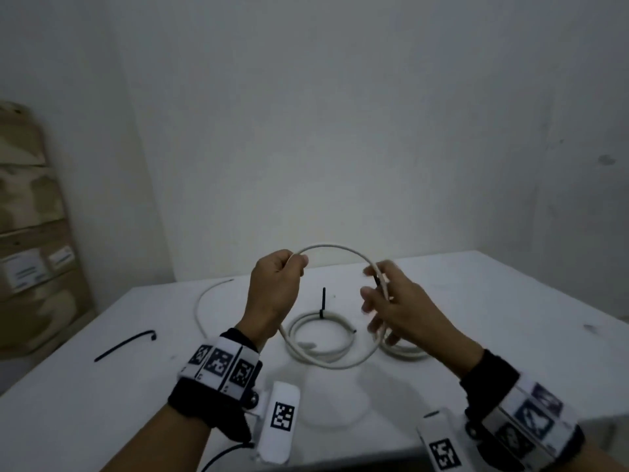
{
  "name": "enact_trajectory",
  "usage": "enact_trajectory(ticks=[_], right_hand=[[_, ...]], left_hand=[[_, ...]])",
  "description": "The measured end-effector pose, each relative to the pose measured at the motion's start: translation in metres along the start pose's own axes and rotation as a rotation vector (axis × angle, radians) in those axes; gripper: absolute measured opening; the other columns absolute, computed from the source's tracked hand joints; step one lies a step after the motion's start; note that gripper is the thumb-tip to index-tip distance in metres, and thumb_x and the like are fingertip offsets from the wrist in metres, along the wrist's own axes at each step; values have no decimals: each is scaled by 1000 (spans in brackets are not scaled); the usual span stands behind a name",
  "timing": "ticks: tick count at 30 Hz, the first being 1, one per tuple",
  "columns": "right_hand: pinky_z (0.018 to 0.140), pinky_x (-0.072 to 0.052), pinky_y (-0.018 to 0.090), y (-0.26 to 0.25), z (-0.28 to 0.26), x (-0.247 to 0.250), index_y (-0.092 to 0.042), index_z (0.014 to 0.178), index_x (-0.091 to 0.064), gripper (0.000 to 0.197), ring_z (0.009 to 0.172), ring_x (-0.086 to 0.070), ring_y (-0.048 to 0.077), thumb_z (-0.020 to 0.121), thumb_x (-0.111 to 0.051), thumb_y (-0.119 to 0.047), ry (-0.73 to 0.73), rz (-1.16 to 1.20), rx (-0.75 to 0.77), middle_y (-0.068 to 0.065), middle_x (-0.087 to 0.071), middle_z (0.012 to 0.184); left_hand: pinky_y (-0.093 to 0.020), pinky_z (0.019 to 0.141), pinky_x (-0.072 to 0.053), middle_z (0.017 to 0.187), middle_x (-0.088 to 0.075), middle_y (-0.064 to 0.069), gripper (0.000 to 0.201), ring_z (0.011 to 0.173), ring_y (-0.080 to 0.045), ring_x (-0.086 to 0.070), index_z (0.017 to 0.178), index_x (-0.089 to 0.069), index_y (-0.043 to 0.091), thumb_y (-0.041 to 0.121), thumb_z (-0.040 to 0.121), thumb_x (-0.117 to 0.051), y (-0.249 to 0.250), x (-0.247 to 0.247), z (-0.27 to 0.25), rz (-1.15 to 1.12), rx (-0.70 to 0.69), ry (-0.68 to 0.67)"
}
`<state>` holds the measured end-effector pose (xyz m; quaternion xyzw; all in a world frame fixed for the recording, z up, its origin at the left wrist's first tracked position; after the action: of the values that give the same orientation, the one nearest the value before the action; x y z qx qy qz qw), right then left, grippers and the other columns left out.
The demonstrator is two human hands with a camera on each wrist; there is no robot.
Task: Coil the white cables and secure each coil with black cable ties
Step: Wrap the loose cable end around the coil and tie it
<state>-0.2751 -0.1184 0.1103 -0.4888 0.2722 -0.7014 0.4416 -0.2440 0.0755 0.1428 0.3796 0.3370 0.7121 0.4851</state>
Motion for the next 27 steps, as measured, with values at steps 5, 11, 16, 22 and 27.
enact_trajectory(ticks=[5,11,16,22,27], right_hand=[[73,-45,30,-34,-61,-31,-16,110,-61,40,88,-59,20,88,-46,-46,310,-686,632,4,-64,101],[47,-41,23,-17,-73,-99,-22,71,-66,18,51,-59,11,78,-63,-39,-28,-787,594,-7,-63,61],[51,-34,27,1,-64,-93,-14,71,-65,28,56,-58,19,87,-51,-33,-23,-607,401,1,-62,64],[43,-33,20,15,-53,-82,-18,65,-64,36,47,-50,13,88,-48,-40,167,-488,355,-2,-58,55],[51,-11,3,15,-57,-78,-23,59,-57,32,46,-34,2,85,-50,-39,210,-497,304,-8,-50,50]], left_hand=[[-29,51,-26,57,-36,-6,35,52,-12,-29,65,-45,-8,18,86,-56,-12,-6,-22,117,28,-6],[-22,47,-26,62,-39,-10,37,54,-13,-29,67,-47,-9,20,89,-54,-18,-17,-39,95,59,-14],[-26,45,-38,59,-49,-5,29,54,-17,-42,63,-54,7,19,90,-55,-35,-8,-40,-19,179,-12],[-39,65,-60,91,-70,-17,24,82,-35,-70,90,-68,0,22,92,-59,-59,3,-38,-268,437,-29],[-38,68,-60,101,-71,-17,26,85,-36,-70,98,-70,3,26,92,-59,-72,18,-31,-275,515,-49]])
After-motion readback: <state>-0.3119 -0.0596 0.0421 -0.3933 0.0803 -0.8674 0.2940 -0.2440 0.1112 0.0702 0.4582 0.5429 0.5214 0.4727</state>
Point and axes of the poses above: each hand's wrist, its own z-axis towards the middle knuckle, its own x-axis out of the back of the hand, y = z × x, the point moved 7 cm from there along z, towards the middle knuckle
